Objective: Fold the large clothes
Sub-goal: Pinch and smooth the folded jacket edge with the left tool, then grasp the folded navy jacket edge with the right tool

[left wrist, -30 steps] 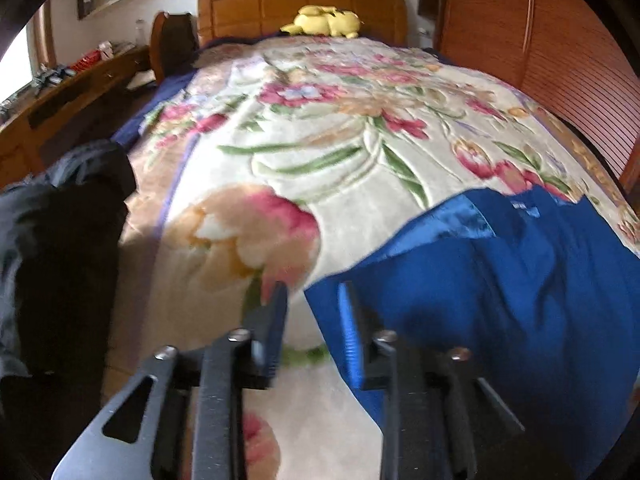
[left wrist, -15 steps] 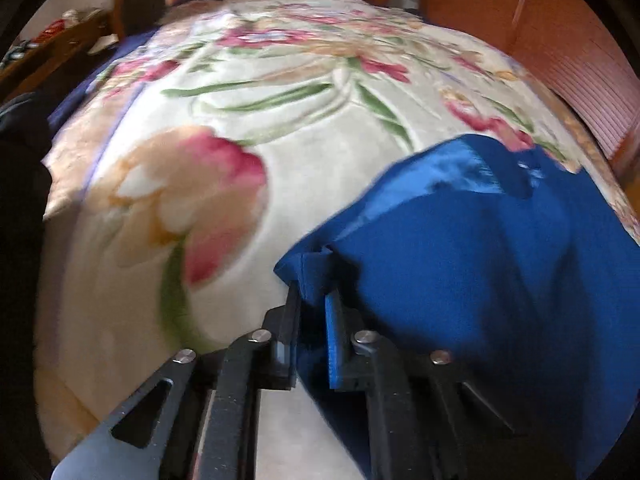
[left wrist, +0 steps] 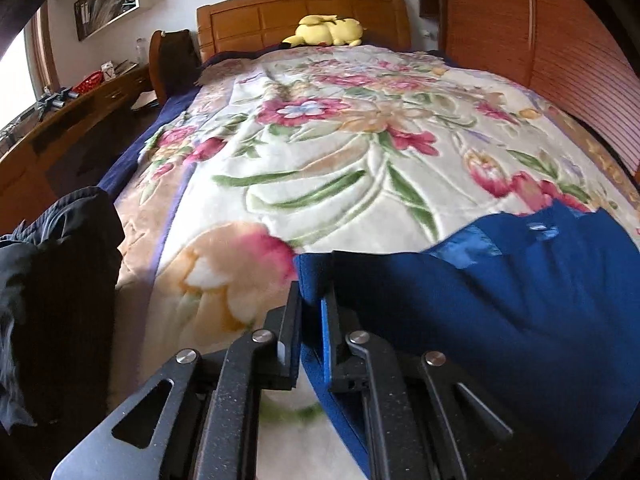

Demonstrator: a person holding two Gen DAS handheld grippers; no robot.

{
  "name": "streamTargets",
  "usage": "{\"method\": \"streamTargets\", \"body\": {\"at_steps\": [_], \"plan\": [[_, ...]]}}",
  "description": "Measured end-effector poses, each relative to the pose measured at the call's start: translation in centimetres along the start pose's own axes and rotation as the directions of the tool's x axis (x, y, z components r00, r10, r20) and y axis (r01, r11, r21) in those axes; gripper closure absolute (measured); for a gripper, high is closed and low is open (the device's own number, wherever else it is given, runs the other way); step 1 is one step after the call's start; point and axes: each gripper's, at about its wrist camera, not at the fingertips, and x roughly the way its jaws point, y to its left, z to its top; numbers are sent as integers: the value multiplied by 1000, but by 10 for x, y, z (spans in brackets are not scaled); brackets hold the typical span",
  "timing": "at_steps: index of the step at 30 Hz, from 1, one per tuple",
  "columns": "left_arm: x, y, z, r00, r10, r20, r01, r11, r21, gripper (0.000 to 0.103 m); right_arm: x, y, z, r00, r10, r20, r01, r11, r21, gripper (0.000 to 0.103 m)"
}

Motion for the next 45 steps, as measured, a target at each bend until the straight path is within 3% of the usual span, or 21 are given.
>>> {"method": "streamTargets", "body": {"at_steps": [1, 3, 8, 10, 12, 19, 28, 35, 40, 45], "plan": [[-4, -2, -1, 1000, -10, 3, 10, 1000, 6, 84, -1, 0, -1, 1000, -1, 2, 1, 1000, 2, 38], [-19, -9, -4, 1000, -27, 16, 26, 999, 36, 66, -3, -2, -4, 1000, -6, 1, 6, 1000, 6, 35], [-78, -36, -22, 994, -73, 86, 64, 993, 98, 58, -13, -6, -9, 1000, -26, 12, 26, 999, 35, 28], [-101, -50, -33, 987, -110, 116, 97, 989, 109, 32, -17, -8, -12, 999, -30, 19, 29, 998, 51, 27], [-116, -63, -43, 984, -123, 128, 111, 989, 101, 23, -22, -10, -15, 999, -31, 27, 29, 997, 73, 26], [-139, -121, -78, 969, -197, 151, 177, 975, 134, 22, -30, -11, -25, 999, -23, 43, 19, 995, 97, 25], [-133, -172, -116, 969, -210, 128, 194, 973, 126, 22, -41, -16, -31, 998, -25, 58, 20, 996, 86, 25], [-120, -177, -133, 969, -222, 113, 211, 973, 98, 22, -34, -23, -32, 998, -27, 58, 19, 990, 141, 25], [-113, -173, -141, 957, -255, 136, 248, 967, 63, 21, -37, -24, -29, 998, -27, 58, 17, 986, 165, 25], [-109, -176, -150, 955, -252, 158, 241, 967, 80, 21, -36, -28, -31, 997, -56, 51, 45, 978, 206, 22]]}}
